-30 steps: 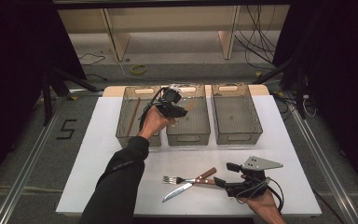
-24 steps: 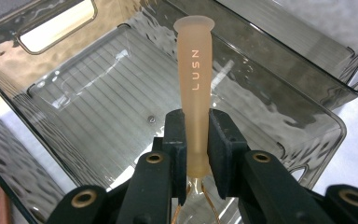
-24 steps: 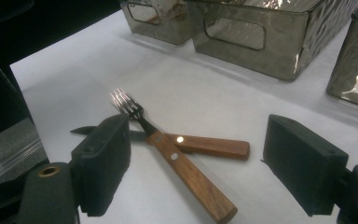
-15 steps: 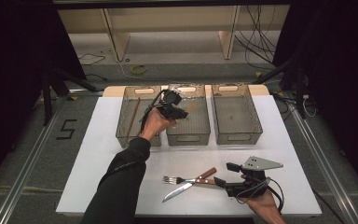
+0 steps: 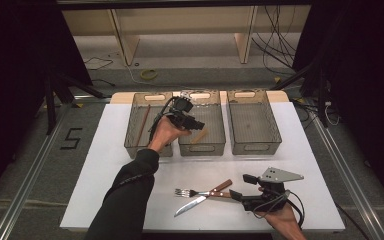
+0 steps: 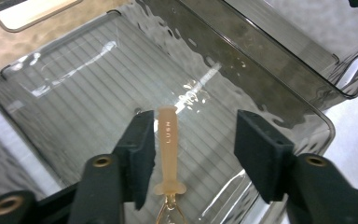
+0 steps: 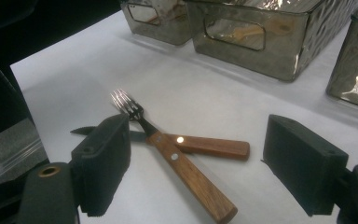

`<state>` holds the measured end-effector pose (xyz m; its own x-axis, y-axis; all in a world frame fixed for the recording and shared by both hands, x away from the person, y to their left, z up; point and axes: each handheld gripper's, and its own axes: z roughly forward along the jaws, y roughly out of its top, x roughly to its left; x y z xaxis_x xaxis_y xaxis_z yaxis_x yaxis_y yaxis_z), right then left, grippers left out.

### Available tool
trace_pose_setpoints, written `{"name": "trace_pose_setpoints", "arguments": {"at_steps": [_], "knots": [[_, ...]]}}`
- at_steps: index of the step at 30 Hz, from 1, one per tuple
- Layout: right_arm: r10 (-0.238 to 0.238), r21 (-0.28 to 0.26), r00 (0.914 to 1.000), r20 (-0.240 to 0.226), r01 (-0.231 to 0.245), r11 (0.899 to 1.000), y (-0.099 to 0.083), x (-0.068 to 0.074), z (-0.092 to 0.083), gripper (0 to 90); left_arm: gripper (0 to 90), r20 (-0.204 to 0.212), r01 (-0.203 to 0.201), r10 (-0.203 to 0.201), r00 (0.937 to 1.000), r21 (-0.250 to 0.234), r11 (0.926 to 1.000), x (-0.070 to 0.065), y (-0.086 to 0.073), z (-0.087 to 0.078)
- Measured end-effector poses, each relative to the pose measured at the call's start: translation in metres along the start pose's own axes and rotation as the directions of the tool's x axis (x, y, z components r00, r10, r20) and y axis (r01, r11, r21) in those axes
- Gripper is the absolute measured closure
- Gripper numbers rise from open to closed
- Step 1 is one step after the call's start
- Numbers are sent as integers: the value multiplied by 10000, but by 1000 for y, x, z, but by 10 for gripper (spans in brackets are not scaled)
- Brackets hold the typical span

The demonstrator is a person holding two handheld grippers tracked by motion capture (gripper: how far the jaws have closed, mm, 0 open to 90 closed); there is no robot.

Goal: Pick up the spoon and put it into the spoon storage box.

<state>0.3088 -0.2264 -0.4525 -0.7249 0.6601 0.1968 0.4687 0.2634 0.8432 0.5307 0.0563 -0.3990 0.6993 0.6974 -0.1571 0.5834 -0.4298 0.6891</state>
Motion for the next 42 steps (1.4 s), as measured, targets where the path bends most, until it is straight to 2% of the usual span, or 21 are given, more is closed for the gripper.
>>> {"name": "trace_pose_setpoints", "arguments": {"at_steps": [5, 11, 14, 26, 35, 37, 42], "knots": [[-9, 12, 10000, 8, 9, 10000, 0, 0, 0, 239, 372, 171, 102, -96, 9998, -310, 9995, 0, -3, -15], [-57, 29, 10000, 14, 57, 10000, 2, 0, -1, 239, 293, 329, 97, -73, 9994, -724, 9973, -1, -14, -35], [-192, 70, 9998, 20, 192, 9998, 4, 0, -1, 240, 267, 373, 183, -146, 9992, -1017, 9946, -2, -22, -46], [-821, 622, 9965, -181, 831, 9946, 15, 2, 5, 247, 227, 416, 21, 43, 9991, -1528, 9883, -9, -67, -77], [-1086, 936, 9938, -249, 1104, 9895, 22, 3, 13, 254, 220, 490, 233, -146, 9987, -1835, 9827, -11, -90, -85], [-1161, 1037, 9928, -284, 1184, 9875, 23, 3, 15, 257, 216, 418, 162, -90, 9991, -1756, 9843, -12, -94, -86], [-1401, 1329, 9893, -413, 1444, 9806, 27, 3, 19, 262, 210, 332, 75, -11, 9994, -1947, 9808, -15, -104, -90]]}}
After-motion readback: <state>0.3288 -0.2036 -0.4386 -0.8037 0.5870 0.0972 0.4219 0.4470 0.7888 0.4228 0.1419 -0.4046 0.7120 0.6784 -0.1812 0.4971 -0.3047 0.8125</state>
